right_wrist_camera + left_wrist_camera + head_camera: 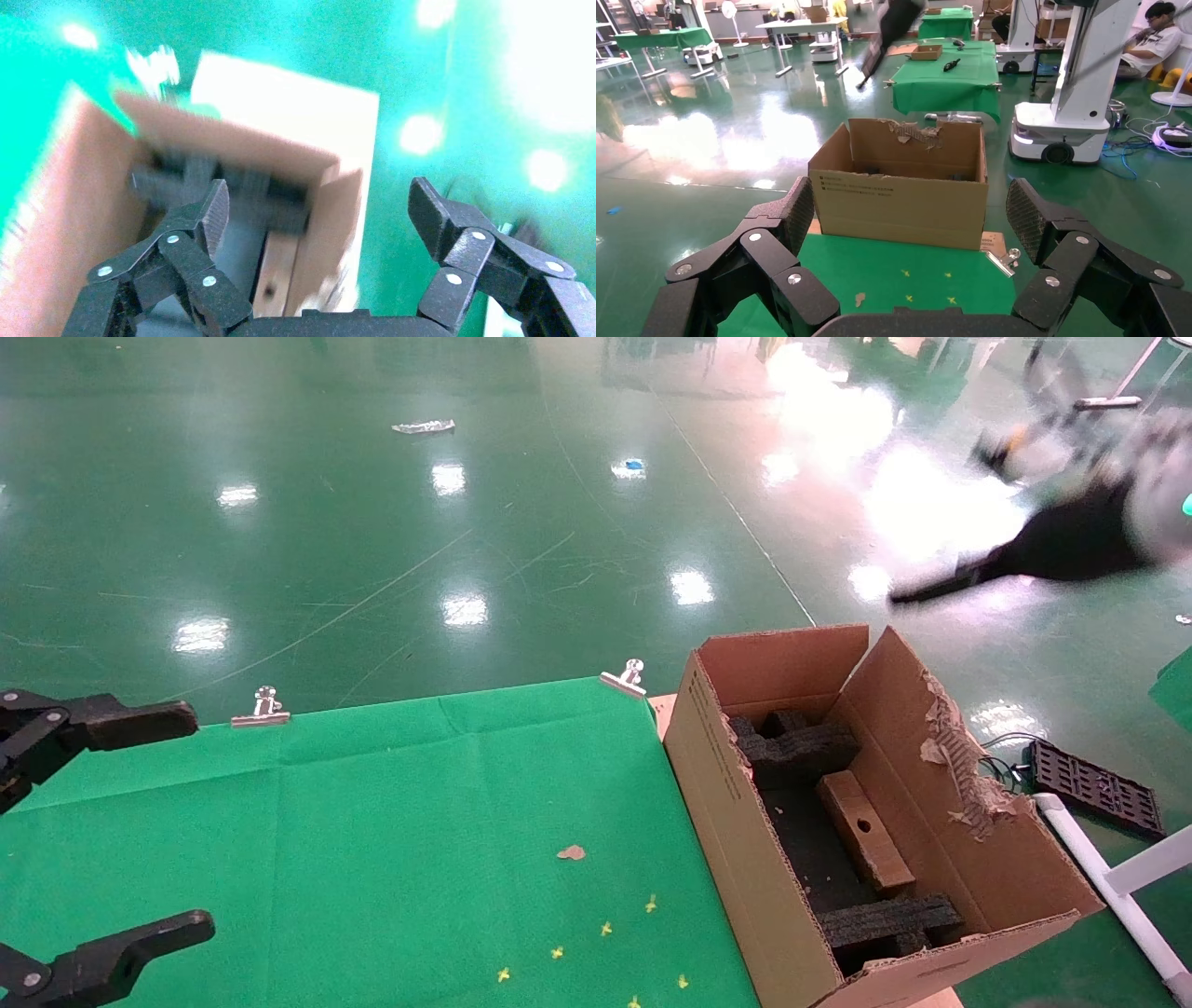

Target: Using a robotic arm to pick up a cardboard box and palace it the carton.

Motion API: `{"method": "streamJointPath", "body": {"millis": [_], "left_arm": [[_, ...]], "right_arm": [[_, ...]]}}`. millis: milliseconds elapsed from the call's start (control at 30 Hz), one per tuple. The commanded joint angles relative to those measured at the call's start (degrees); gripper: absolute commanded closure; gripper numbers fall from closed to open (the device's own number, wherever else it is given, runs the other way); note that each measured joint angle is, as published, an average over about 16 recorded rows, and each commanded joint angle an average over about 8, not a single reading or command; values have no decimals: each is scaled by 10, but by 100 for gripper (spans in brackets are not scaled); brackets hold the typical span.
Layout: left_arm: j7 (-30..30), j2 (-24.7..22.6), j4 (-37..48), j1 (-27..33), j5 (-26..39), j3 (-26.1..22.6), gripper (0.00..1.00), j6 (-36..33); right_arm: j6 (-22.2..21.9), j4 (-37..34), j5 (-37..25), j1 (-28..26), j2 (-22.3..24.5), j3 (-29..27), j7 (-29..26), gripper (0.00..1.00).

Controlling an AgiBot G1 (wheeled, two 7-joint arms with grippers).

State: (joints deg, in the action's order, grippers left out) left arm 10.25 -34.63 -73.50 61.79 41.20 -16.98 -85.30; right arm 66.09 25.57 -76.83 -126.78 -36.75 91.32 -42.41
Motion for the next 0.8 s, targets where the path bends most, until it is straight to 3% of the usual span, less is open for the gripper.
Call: {"method": "streamJointPath", "body": {"millis": [33,233,433,800], "left_arm": [[0,0,0,0,0,0,0,0],[0,0,0,0,0,0,0,0],[0,0,0,0,0,0,0,0],[0,0,1,0,0,-1,0,0]], "right_arm": [[0,32,-2,-46,14,-7,15,0],[-9,156,-19,-102,61,-15,-26,0],[-17,208,-24,-109,78,-23,-46,0],[14,254,32,5,71,-134,9,0]]}}
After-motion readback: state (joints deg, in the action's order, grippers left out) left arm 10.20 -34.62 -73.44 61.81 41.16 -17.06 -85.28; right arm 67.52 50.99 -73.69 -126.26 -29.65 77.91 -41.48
